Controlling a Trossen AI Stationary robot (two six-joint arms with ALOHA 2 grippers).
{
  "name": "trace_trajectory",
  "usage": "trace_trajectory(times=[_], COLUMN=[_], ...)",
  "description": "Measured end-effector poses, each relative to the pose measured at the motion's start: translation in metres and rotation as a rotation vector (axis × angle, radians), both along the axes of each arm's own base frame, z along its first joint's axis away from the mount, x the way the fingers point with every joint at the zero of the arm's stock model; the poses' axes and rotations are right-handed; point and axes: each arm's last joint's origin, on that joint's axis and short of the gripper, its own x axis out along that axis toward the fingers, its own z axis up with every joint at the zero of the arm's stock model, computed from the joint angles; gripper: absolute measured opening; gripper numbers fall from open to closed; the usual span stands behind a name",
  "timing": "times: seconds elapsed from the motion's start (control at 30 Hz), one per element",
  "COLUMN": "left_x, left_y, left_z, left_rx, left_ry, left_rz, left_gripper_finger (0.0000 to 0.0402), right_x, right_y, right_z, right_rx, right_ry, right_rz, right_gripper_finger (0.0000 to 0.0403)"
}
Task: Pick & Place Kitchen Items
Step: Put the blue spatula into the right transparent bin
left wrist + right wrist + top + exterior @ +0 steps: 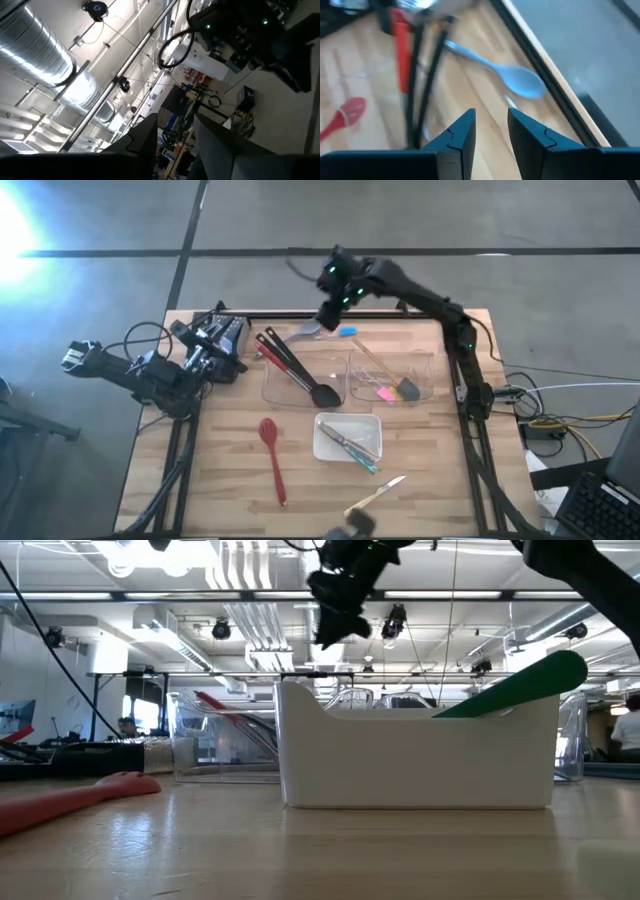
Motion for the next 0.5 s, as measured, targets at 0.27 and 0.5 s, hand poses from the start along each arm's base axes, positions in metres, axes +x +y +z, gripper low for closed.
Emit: trace_trajectory(times=[0.27, 0.5], left_x=[0.0, 0.001], left_y=[0.0, 0.0], left_z=[0.0, 0.0], left_rx=[0.005, 0.002], left_ry=[-0.004, -0.006], left_rz=[-0.011, -0.011], left_gripper_finger=[0.0133, 0.0133], right_x=[-0.054, -0.05], right_y=[-0.058, -0.085], right_z=[-0.009, -0.048], right_rx=[0.078, 0.083], right_ry=[0.157, 0.263], right_rz=[-0.141, -0.125], right_gripper_finger=[0.0114, 0.0138])
